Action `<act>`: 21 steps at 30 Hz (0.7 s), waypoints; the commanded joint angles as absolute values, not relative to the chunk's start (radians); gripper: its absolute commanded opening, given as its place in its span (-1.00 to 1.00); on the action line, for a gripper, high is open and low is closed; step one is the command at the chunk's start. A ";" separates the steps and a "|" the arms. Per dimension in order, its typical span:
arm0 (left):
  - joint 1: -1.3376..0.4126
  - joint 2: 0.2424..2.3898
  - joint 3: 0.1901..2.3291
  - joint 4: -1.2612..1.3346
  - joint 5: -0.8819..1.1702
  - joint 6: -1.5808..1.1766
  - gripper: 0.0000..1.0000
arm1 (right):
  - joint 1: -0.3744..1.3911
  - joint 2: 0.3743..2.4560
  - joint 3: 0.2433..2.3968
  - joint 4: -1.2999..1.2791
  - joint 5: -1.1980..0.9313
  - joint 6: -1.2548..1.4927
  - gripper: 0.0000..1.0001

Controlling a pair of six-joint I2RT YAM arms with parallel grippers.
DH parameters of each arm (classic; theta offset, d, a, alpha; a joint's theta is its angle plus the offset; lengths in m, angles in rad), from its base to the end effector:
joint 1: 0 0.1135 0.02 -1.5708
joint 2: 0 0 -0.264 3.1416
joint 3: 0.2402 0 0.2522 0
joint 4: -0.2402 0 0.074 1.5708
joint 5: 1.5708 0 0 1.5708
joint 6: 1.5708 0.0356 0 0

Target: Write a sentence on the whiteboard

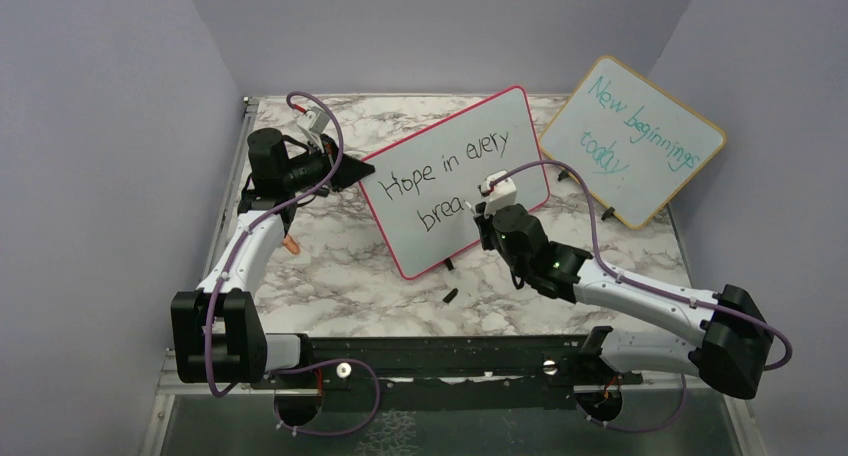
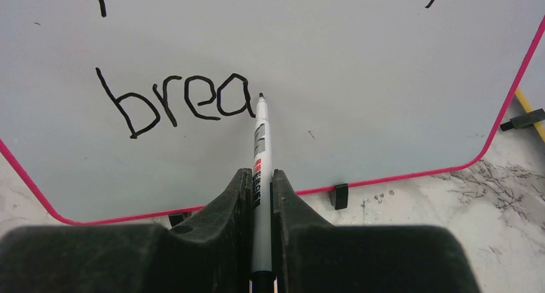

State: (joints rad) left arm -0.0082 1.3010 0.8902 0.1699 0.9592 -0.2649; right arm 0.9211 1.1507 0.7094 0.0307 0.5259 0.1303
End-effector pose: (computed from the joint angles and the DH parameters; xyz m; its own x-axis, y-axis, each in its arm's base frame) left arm 0.2896 -0.0315 0.3026 -0.4396 -0.1467 -0.8861 0.7094 0.5483 -0.4428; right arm 0.1688 0.1927 0.2623 -0.2927 -0.1995 -0.9351 -0.3754 0.9235 -0.0795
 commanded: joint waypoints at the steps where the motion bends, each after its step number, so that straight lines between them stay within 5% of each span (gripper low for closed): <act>1: -0.014 1.352 0.856 0.058 0.815 -0.117 -1.00 | 0.915 1.158 0.737 0.078 0.516 0.123 -0.99; 21: -0.014 1.353 0.856 0.054 0.816 -0.115 -1.00 | 0.898 1.200 0.744 0.100 0.499 0.120 -0.99</act>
State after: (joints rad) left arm -0.0082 1.3014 0.8902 0.1699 0.9588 -0.2649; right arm 0.9085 1.1839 0.7166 0.0628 0.5190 0.1295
